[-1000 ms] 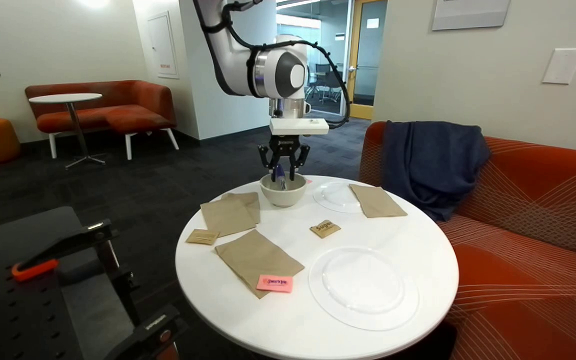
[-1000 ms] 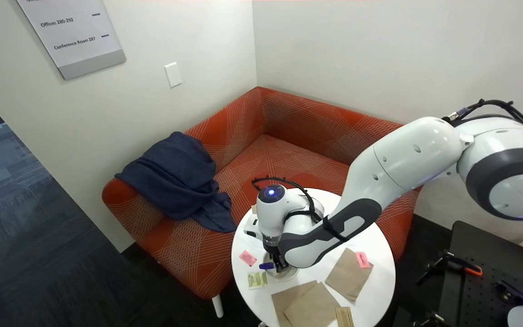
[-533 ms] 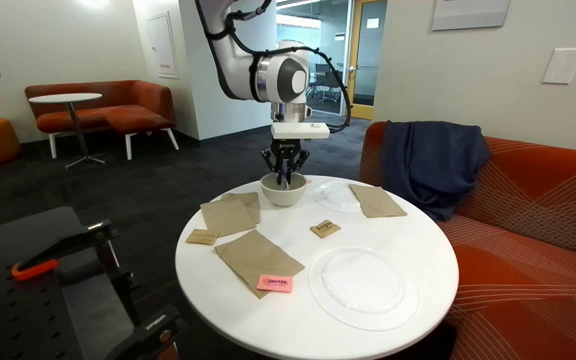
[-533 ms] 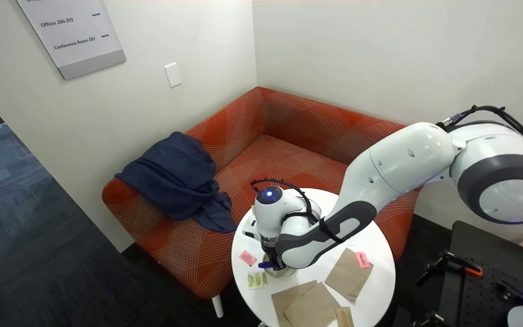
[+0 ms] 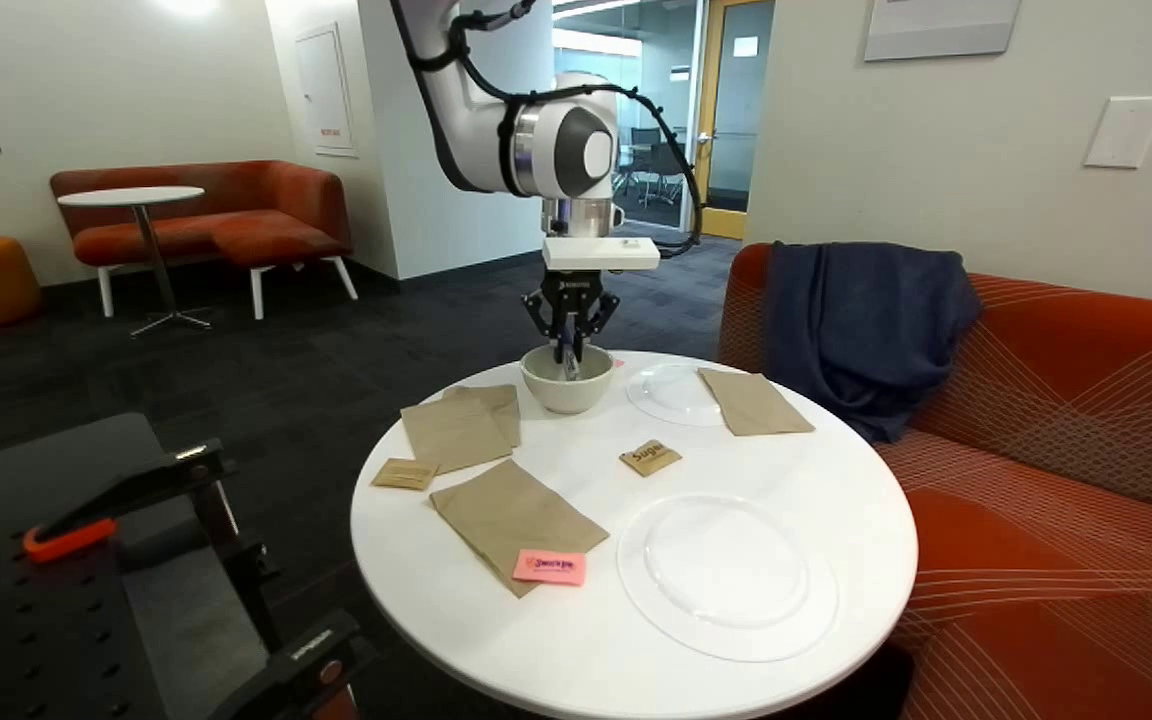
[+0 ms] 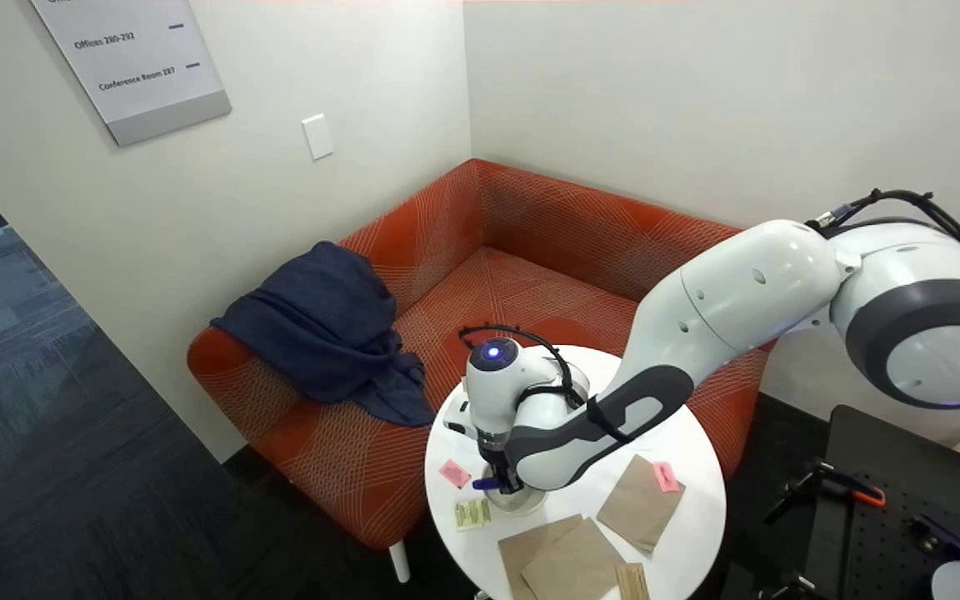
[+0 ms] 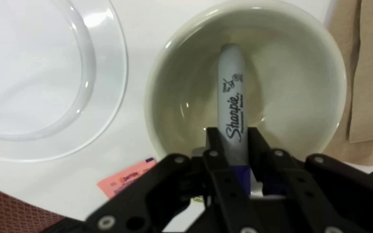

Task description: Take the marker out of the white bowl and put it on the table

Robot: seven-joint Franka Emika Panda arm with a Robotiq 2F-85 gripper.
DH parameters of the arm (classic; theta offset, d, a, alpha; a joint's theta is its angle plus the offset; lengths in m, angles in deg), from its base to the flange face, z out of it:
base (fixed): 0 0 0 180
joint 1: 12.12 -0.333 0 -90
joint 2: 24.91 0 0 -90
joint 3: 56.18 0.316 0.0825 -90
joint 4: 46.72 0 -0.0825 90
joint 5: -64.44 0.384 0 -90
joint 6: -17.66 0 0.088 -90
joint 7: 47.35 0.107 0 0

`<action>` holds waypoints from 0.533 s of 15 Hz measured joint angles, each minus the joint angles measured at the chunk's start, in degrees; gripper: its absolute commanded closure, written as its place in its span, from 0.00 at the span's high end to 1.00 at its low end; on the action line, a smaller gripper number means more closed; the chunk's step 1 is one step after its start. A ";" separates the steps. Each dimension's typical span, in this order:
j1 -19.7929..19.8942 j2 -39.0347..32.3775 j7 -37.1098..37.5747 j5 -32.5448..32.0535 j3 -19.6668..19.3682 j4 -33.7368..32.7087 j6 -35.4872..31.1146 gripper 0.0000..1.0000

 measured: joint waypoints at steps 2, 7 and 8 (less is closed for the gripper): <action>0.00 2.12 0.02 0.00 0.04 2.05 -0.12 0.06; -0.02 11.38 0.71 0.00 0.26 11.97 -2.19 0.06; -0.01 13.73 1.32 0.00 0.26 14.60 -3.11 0.06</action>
